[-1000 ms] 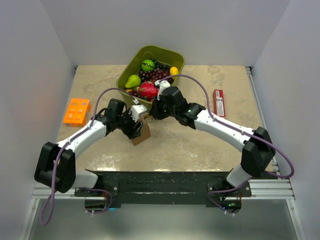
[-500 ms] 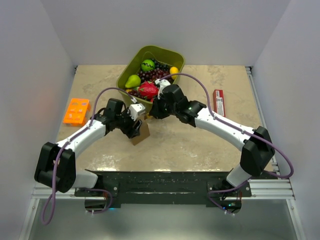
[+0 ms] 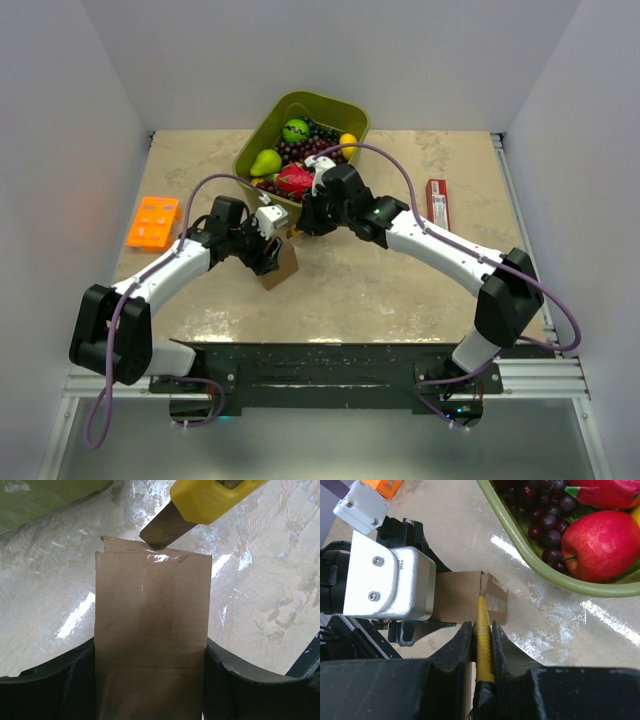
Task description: Unpack the express box
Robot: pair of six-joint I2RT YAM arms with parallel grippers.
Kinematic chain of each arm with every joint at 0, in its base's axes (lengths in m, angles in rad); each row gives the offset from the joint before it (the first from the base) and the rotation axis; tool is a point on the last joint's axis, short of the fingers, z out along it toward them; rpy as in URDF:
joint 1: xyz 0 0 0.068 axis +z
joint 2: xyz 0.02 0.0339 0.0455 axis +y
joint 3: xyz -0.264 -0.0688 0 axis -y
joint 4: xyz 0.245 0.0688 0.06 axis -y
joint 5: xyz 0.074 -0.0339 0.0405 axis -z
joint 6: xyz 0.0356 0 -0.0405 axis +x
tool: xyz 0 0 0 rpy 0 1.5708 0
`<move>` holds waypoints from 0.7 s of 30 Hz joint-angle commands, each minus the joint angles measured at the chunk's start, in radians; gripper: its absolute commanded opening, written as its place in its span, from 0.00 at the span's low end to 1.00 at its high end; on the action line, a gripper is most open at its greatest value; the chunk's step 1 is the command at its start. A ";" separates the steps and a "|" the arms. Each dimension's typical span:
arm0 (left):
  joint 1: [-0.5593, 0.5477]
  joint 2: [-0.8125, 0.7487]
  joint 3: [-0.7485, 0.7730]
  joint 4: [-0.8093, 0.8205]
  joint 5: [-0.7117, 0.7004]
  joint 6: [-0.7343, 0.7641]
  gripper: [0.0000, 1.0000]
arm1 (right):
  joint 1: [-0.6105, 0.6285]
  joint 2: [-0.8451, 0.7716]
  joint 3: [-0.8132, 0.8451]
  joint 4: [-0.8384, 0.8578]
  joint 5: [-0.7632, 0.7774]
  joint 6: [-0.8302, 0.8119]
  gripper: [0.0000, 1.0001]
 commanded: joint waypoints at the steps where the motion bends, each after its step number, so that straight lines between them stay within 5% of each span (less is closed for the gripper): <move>1: 0.053 0.035 -0.009 0.037 -0.148 -0.036 0.00 | 0.018 -0.045 -0.021 -0.236 -0.105 -0.027 0.00; 17: 0.068 0.069 0.000 0.043 -0.152 -0.053 0.00 | 0.015 -0.119 -0.013 -0.387 -0.142 -0.087 0.00; 21: 0.068 0.062 0.009 0.031 -0.025 -0.047 0.00 | -0.020 -0.140 0.019 -0.394 -0.070 -0.121 0.00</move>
